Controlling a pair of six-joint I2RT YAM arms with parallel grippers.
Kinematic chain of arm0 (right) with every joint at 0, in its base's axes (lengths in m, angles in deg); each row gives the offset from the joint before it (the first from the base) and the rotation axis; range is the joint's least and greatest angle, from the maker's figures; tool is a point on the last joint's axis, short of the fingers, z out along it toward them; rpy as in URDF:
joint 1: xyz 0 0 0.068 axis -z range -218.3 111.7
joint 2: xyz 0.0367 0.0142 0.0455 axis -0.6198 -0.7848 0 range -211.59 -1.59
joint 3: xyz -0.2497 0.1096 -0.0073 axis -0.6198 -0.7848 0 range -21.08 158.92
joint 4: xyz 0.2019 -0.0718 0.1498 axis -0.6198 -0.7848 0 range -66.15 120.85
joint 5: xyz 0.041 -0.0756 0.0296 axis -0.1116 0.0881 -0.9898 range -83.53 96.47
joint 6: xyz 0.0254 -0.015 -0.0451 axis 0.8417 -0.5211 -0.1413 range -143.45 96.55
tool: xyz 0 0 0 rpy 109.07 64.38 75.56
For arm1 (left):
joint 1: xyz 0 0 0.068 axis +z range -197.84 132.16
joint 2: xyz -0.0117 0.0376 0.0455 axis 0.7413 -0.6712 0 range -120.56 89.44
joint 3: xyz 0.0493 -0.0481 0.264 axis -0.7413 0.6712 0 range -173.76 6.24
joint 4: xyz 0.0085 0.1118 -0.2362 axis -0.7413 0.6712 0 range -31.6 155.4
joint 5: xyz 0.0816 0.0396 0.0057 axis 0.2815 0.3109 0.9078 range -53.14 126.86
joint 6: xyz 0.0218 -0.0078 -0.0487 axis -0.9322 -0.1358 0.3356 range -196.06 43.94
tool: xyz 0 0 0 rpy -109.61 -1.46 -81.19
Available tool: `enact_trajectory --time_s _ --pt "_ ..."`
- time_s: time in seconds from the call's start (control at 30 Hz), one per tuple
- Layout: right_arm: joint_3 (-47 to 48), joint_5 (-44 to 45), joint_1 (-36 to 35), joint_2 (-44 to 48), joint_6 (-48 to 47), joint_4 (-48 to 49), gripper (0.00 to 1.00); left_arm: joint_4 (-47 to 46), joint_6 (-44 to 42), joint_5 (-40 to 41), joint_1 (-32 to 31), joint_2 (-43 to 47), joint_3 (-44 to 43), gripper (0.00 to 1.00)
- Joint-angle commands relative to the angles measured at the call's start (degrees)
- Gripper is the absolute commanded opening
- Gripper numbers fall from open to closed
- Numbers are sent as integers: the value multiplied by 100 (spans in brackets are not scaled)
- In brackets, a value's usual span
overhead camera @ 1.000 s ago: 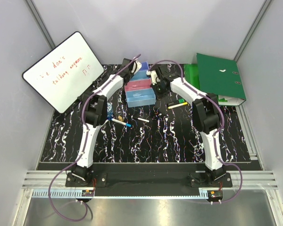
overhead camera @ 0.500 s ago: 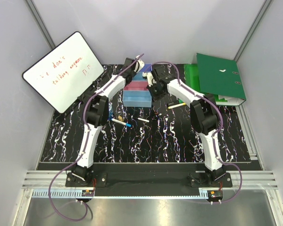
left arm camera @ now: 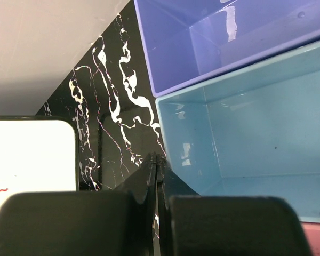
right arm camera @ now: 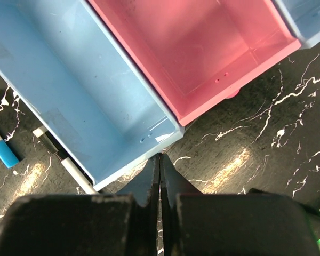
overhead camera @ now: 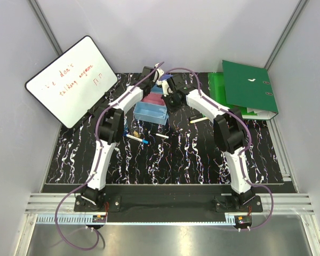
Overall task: Sort the stationery into containers
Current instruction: Move the storage box to the center of the board.
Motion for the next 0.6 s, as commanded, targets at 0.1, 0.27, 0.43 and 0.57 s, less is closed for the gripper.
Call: enact_trajectory --time_s 0.1,0.27,0.43,0.57 --pt "-54 343 -81 337 -540 299 0 -389 155 226 -108 88 -235 0" --pt "-318 493 24 672 -813 308 14 -556 261 419 -99 492 -209 0" --pt "-293 554 129 830 -1323 308 33 -636 506 726 41 1046 167 18" --pt "-143 563 173 909 -1831 300 53 -627 735 779 217 1705 634 46"
